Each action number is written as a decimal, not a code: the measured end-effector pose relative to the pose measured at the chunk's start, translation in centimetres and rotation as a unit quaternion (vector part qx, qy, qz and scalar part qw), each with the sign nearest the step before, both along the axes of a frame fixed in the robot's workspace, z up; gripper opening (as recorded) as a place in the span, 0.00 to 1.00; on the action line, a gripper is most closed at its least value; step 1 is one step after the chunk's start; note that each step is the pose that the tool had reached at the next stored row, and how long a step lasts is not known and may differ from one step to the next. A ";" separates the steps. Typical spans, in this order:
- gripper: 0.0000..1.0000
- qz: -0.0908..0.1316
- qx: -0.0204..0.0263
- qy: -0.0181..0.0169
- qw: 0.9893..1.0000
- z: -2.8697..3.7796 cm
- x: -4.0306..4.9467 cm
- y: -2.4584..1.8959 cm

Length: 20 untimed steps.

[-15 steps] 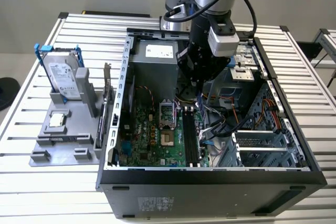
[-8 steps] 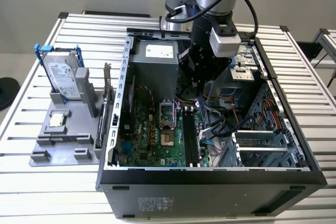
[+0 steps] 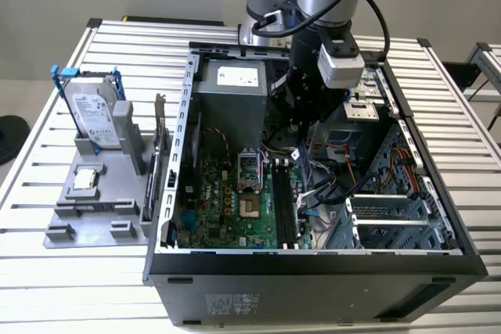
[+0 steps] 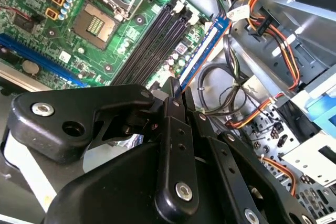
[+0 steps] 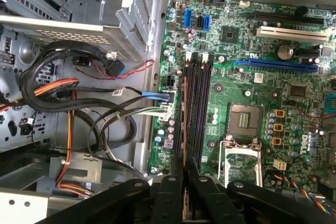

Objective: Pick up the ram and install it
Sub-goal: 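Insert the ram into the slot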

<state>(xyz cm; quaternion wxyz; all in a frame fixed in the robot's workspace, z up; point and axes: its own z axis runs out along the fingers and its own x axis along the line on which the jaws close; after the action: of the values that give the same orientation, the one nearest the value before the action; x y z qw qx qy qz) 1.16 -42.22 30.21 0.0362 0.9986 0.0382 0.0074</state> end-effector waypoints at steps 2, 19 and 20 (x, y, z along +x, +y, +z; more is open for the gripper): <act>0.00 -0.004 0.000 0.000 1.000 -0.09 0.00 -0.15; 0.00 -0.032 0.000 0.000 0.999 -0.97 0.07 -1.48; 0.00 -0.034 0.000 0.000 0.999 -1.02 0.08 -1.53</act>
<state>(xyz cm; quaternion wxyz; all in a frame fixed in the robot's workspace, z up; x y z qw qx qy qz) 1.23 -43.75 29.19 0.0363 0.9993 0.0042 0.0062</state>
